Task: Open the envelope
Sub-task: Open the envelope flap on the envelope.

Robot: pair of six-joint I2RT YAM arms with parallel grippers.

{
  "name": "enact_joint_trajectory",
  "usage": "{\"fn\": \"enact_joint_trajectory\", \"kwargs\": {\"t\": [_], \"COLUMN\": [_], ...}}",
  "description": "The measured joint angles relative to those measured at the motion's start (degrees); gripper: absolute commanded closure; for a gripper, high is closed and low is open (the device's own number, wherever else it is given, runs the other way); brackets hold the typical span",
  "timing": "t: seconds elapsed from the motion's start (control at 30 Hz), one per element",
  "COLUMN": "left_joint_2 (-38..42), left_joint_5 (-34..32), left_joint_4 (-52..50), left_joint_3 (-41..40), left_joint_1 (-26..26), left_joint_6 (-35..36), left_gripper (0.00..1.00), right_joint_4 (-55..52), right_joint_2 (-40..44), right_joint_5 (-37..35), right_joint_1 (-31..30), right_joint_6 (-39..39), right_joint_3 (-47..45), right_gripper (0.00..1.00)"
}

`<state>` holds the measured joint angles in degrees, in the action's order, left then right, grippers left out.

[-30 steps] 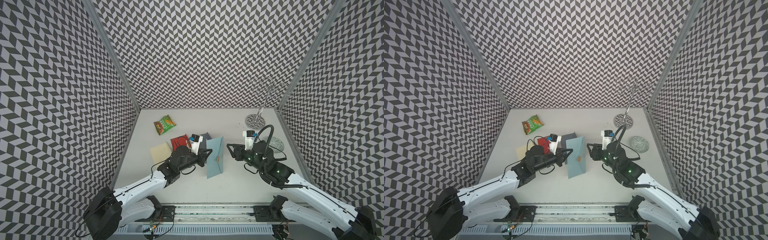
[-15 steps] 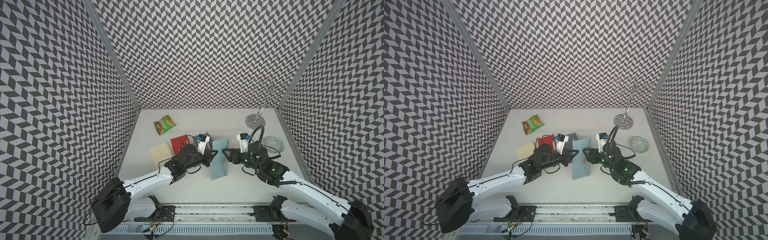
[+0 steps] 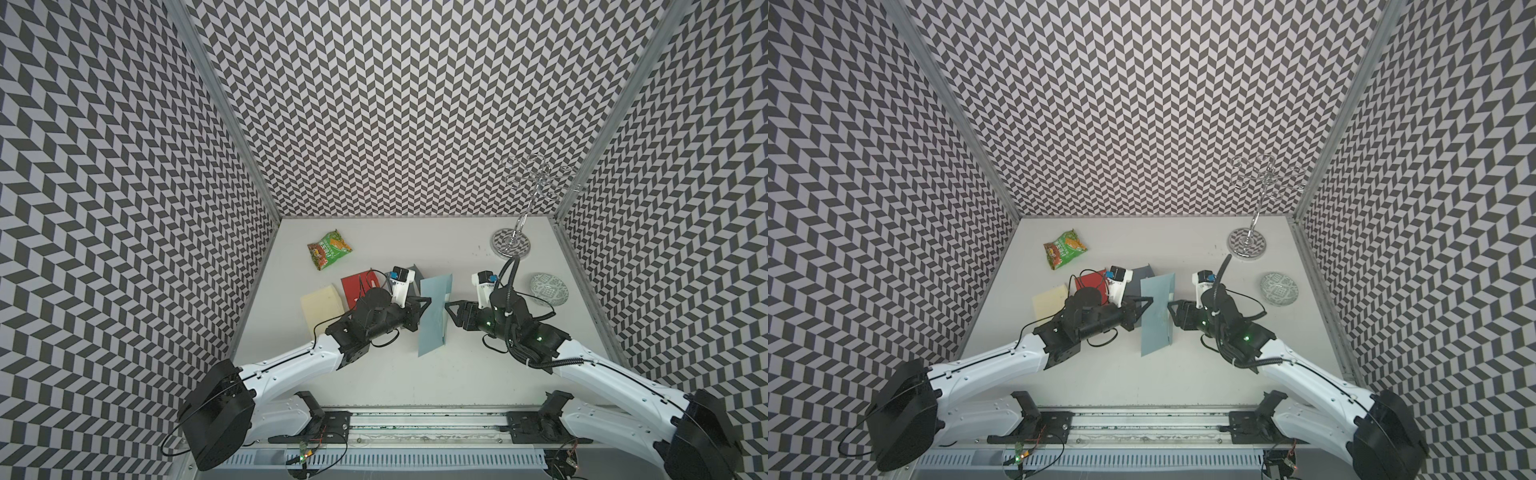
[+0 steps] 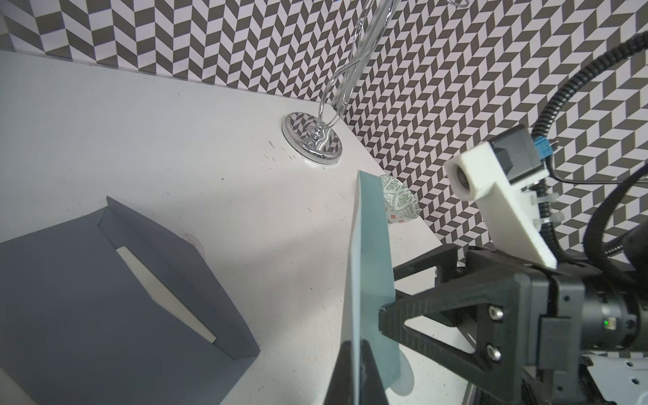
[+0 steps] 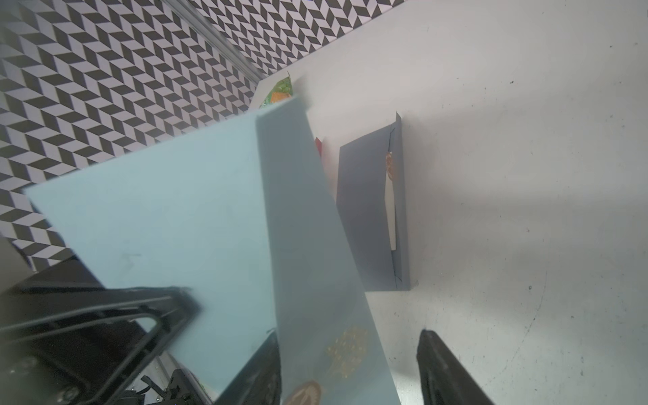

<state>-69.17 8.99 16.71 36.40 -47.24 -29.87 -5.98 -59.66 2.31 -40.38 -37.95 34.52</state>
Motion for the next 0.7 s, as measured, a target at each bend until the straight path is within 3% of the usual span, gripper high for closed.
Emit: {"fn": "enact_joint_trajectory", "kwargs": {"t": [0.1,0.7], "left_joint_2": [-1.8,-6.8], "left_joint_5": [-0.3,0.8], "left_joint_4": [0.9,4.3], "left_joint_3": [0.1,2.4], "left_joint_1": [0.0,-0.4], "left_joint_6": [-0.4,0.5], "left_gripper": [1.00,1.00], "right_joint_4": [-0.2,-1.2], "right_joint_2": [-0.7,0.4], "right_joint_5": [0.0,-4.0], "right_joint_1": [0.0,0.1], "right_joint_6": [1.2,5.6], "right_joint_3": [0.0,0.3], "right_gripper": [0.52,0.52]}}
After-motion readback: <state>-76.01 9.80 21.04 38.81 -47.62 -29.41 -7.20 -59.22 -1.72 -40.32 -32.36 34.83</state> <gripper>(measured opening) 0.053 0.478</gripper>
